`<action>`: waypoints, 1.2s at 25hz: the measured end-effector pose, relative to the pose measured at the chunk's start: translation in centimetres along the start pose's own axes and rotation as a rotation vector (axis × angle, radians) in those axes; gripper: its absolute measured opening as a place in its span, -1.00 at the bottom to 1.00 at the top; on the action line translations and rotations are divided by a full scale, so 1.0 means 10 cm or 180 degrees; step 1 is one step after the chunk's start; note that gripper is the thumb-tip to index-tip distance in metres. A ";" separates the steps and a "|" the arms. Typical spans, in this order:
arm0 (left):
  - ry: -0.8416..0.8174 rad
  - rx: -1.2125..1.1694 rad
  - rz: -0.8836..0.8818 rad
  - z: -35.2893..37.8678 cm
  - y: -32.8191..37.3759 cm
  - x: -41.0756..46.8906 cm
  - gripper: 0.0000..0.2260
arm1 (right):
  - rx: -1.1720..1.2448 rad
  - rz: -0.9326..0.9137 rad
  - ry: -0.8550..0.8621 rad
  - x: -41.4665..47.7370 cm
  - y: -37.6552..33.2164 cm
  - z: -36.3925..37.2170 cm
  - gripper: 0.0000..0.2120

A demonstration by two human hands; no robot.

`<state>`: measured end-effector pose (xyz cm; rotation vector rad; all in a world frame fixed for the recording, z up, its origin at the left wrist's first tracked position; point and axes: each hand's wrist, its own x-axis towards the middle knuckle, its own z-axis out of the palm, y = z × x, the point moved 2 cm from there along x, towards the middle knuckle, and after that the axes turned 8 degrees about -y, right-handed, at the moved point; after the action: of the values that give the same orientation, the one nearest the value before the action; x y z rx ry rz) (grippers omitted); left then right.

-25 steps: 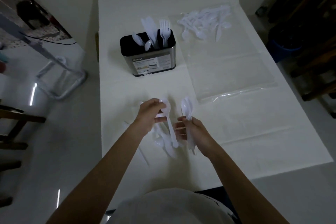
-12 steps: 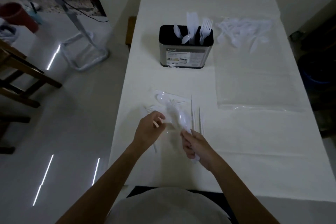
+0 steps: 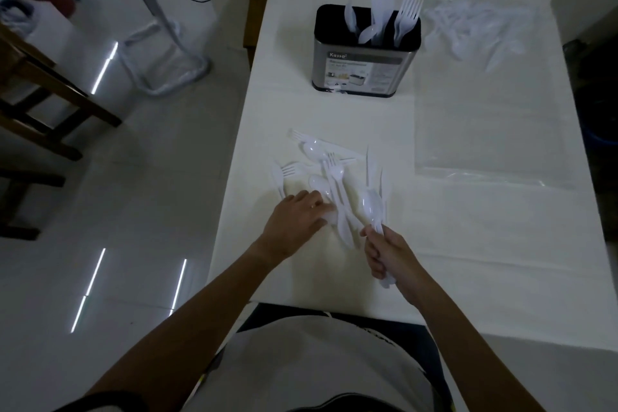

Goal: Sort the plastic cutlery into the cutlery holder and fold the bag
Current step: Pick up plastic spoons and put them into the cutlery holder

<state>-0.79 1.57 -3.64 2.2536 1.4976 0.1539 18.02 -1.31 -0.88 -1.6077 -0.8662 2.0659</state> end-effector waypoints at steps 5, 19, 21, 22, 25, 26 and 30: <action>0.0588 -0.0074 0.0225 -0.08 0.02 0.08 -0.76 | -0.0223 -0.0163 0.0238 0.05 -0.07 -0.01 -0.82; -0.0186 -0.2904 -0.0717 -0.64 0.08 0.36 -0.84 | -0.1916 -0.0779 0.0130 0.14 -0.42 -0.08 -0.74; -0.0197 -0.3060 -0.0769 -0.59 0.12 0.39 -0.71 | -0.1227 -0.0566 -0.0286 0.13 -0.38 0.03 -0.67; -0.0167 -0.3109 -0.0788 -0.56 0.12 0.41 -0.67 | -0.0619 -0.0436 -0.0483 0.11 -0.35 0.09 -0.66; -0.0121 -0.3181 -0.0796 -0.49 0.13 0.45 -0.63 | 0.0478 -0.0182 -0.0835 0.06 -0.27 0.17 -0.67; -0.0151 -0.3117 -0.0783 -0.47 0.15 0.44 -0.62 | 0.0327 -0.0103 -0.0847 0.05 -0.25 0.17 -0.68; 0.0380 -0.2483 -0.1383 -0.36 0.10 0.37 -0.77 | -0.0224 -0.0014 -0.0550 0.04 -0.16 0.09 -0.71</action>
<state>0.43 5.57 -0.48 1.3033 1.5809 0.6232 16.89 -0.06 0.04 -1.4764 -1.0098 2.2195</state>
